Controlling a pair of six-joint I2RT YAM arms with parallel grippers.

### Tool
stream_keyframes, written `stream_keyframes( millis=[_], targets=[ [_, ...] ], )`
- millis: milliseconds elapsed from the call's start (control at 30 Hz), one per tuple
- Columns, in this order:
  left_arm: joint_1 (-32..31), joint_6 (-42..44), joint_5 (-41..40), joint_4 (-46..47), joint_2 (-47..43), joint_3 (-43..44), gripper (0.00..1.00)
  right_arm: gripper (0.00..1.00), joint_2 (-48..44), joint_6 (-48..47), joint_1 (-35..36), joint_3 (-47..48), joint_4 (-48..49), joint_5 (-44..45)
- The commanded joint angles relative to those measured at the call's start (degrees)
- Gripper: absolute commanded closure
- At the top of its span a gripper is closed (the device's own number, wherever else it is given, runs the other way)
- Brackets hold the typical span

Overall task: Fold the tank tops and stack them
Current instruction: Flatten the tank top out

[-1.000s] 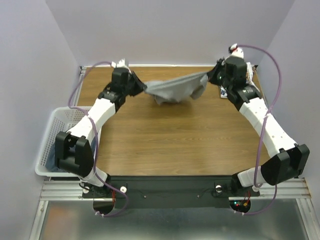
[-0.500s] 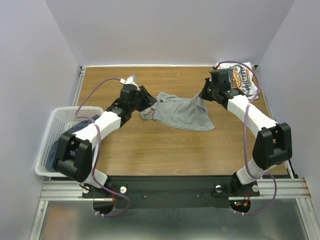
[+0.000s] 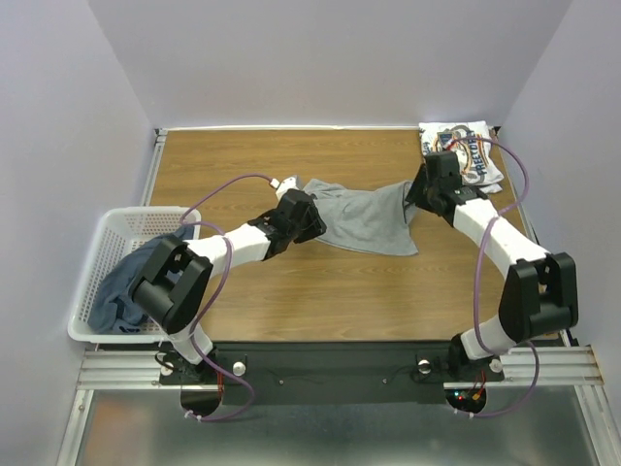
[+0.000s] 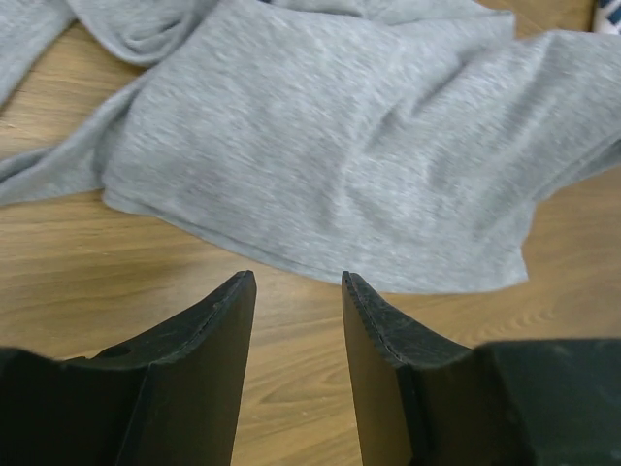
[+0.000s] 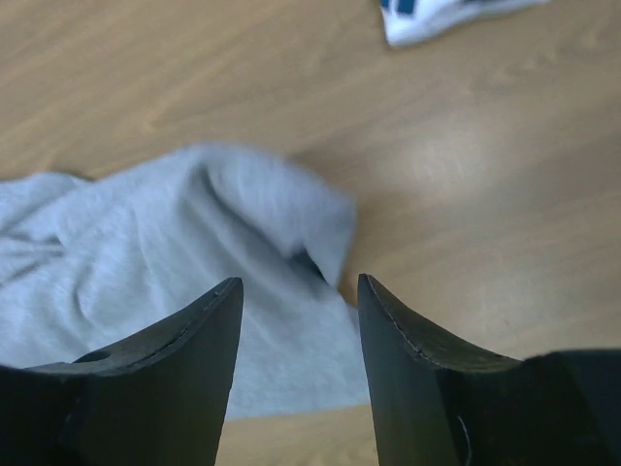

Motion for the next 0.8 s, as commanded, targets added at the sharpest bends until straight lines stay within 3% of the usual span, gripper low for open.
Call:
stream_keyframes(
  millis=[0,267,767],
  targets=[
    [-0.11,1.28,-4.19,0.01,0.81,2.95,0.48,0.43,-7.51,4.06,0.23,-6.72,-0.23,2.45],
    [-0.02,1.72,-5.51,1.15,3.36,3.13,0.49,0.44,-15.34,6.18,0.23,-20.36,-1.2,0.79],
    [0.68,2.69,-4.45,3.0,-2.0,-1.0,0.49,0.51,-3.31,7.68,0.32,-21.78,5.39,-3.44]
  ],
)
